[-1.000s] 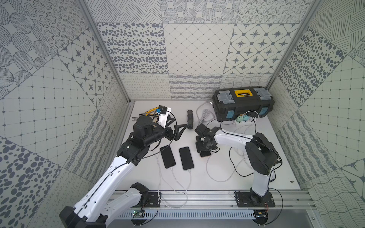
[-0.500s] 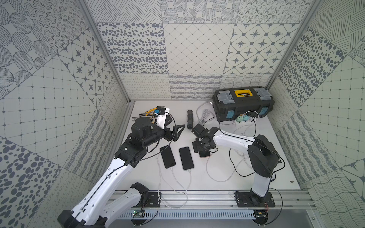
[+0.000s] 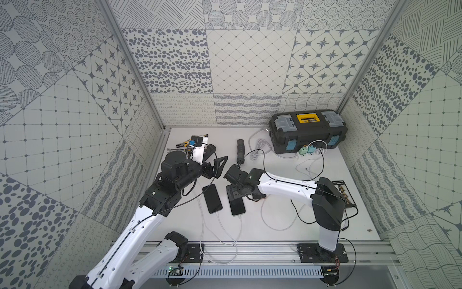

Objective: Unplug the charging cable from the phone
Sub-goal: Place the phone at the center of the board.

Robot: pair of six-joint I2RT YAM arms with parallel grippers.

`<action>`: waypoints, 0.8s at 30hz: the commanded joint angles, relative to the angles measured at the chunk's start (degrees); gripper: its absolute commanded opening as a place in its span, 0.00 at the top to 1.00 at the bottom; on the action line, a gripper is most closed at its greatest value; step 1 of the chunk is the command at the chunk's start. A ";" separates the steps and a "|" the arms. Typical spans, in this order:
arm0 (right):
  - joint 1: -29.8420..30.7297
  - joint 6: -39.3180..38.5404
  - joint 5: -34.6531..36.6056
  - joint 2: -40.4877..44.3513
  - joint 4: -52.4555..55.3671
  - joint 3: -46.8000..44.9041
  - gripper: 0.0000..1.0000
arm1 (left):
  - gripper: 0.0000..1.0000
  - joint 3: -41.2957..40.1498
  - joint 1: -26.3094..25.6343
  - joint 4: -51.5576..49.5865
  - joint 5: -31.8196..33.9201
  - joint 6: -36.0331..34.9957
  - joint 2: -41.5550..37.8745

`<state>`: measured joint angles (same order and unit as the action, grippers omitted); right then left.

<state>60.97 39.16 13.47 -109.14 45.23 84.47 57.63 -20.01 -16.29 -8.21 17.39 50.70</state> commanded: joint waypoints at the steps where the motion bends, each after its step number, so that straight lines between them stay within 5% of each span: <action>1: 1.31 2.21 1.83 -3.05 0.10 1.87 0.05 | 0.02 -0.36 0.32 -1.20 3.55 -2.27 -0.68; 24: 2.57 3.60 0.72 -10.65 -3.27 0.85 0.06 | 0.02 -1.28 0.50 -0.15 3.14 -1.57 -0.86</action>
<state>63.31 41.87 13.61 -118.98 43.70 86.17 56.49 -19.86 -16.45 -5.72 16.53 49.93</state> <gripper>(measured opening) 0.942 0.981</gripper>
